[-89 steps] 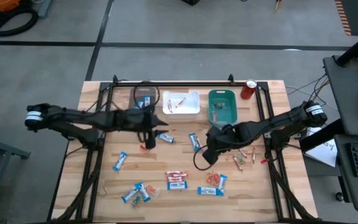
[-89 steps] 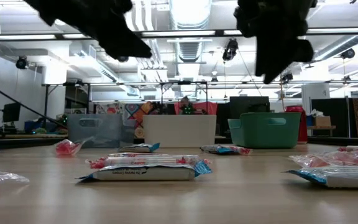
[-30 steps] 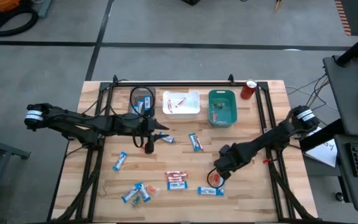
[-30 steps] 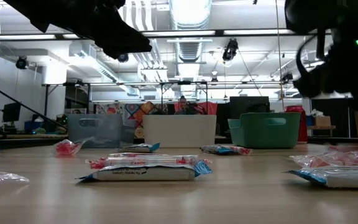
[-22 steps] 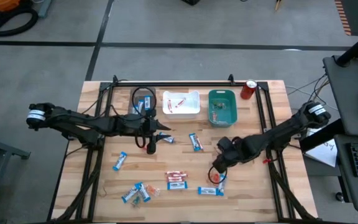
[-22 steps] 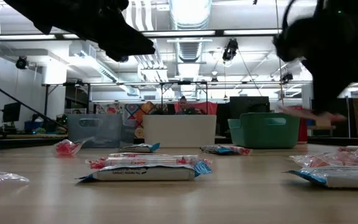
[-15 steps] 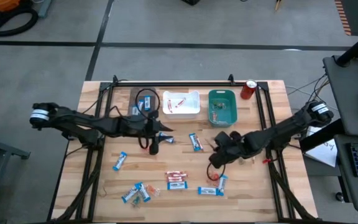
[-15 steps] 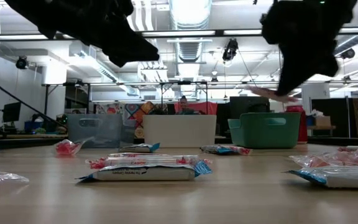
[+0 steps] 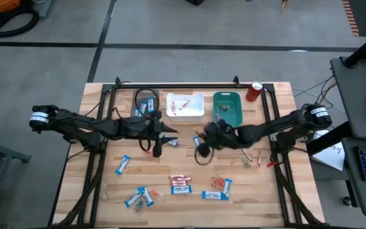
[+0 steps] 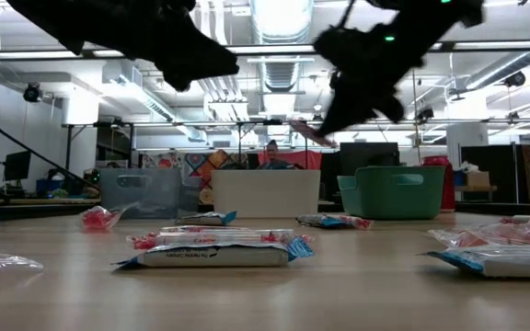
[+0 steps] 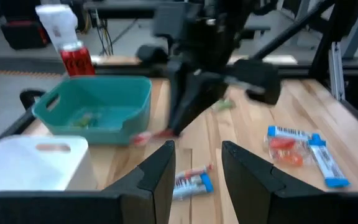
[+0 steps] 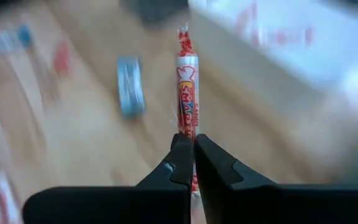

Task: Sort candy
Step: Put the orange candy into the white bin, then put the transparent candy into the green bin

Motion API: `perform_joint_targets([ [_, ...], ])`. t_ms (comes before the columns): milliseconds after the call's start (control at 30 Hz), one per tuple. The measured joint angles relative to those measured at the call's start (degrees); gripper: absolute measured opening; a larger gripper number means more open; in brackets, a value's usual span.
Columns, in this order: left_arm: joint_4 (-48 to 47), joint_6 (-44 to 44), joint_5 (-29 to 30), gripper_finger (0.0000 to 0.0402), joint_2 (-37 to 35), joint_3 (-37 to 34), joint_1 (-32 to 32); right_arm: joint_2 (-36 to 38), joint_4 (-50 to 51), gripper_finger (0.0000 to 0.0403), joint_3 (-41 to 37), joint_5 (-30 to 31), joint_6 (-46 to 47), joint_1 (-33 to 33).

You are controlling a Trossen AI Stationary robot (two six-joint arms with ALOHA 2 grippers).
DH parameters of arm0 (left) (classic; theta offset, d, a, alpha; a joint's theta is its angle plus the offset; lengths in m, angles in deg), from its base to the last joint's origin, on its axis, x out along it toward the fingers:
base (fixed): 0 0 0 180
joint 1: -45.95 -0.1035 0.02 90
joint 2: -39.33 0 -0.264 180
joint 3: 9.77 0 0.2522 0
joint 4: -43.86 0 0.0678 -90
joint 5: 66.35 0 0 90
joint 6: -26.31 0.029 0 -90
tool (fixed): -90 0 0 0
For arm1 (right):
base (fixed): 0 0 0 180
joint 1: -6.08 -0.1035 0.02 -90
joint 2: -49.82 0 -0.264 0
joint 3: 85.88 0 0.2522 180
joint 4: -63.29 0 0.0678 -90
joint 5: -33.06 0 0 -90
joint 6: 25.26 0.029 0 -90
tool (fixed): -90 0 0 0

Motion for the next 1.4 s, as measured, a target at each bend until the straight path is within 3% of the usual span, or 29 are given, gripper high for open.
perform_joint_targets([
  [133,0.8,0.0,0.1,0.0116,-0.8,0.0,0.0,-1.1,-11.5,0.0008,0.4,0.0,-7.7,6.9],
  [333,0.4,-0.4,0.6,0.0116,-2.2,0.0,0.0,-5.4,-13.0,0.0009,1.0,-0.1,-12.9,15.9],
  [700,-3.1,-2.0,0.7,0.0116,-2.6,0.0,0.0,-8.0,-13.6,0.0009,1.0,-0.3,-14.8,19.3],
  [967,-8.4,-6.7,-0.9,0.0115,-2.7,0.0,0.5,-4.0,-13.4,0.0009,2.6,-4.2,-14.9,15.5],
  [1233,-12.2,-6.2,-3.0,0.011,-2.9,0.0,5.7,-1.4,-13.4,0.0009,2.8,-6.1,-16.4,6.0],
  [1400,-16.4,-8.4,-7.3,0.011,-2.9,0.0,7.8,-1.3,-11.3,0.0009,2.8,-6.3,-16.9,0.1],
])
